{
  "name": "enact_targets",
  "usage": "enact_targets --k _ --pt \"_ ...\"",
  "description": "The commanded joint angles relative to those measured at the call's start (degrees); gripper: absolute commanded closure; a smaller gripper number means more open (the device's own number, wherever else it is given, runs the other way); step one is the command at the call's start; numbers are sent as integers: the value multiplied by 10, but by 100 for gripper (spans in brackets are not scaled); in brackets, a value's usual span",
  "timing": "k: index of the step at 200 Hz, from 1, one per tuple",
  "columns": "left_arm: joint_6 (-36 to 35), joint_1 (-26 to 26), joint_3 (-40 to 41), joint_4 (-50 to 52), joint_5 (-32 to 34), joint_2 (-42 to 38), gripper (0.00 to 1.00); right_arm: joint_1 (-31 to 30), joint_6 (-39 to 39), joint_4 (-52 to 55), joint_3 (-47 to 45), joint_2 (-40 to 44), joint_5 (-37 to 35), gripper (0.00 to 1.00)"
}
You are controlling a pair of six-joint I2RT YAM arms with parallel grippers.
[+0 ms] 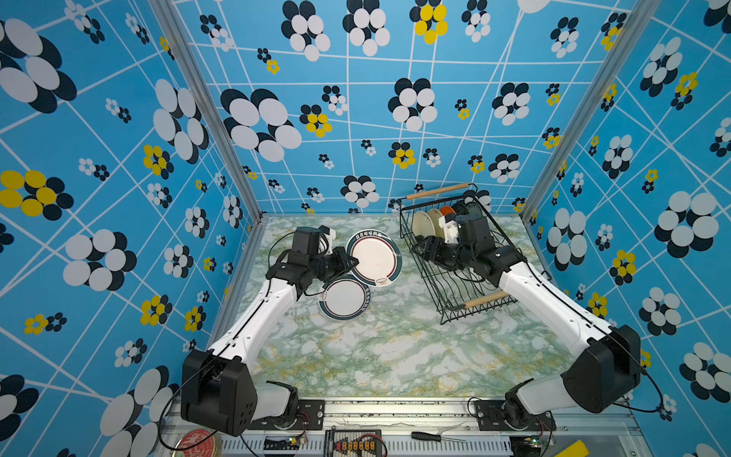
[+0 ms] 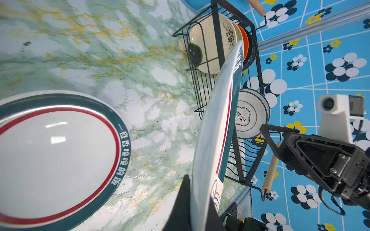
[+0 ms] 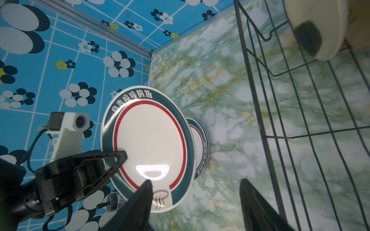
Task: Unload the plates from the dish rack
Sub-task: Place the plate among the plates.
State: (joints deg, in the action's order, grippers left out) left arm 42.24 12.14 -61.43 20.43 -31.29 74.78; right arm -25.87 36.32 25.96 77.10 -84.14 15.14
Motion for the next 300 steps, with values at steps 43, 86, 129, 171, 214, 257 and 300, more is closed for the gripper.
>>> enact_targets --k 43,86,129,171,214,257,300 --pt "-20 -76 47 94 50 -52 100 -3 -128 224 75 28 -257 27" --pt "-23 -82 68 117 82 -55 100 -3 -149 279 81 31 -371 23" --pt "-36 -85 73 156 123 -48 100 -2 -157 297 75 30 -401 20" --pt "-31 -88 102 136 117 -46 100 -1 -160 297 72 30 -400 19" --pt "-27 -88 114 132 125 -38 100 1 -163 294 71 25 -392 18" --pt "-20 -89 123 126 125 -21 100 2 -166 291 65 25 -391 18" --pt "-20 -88 129 117 122 -7 100 2 -170 288 63 24 -387 18"
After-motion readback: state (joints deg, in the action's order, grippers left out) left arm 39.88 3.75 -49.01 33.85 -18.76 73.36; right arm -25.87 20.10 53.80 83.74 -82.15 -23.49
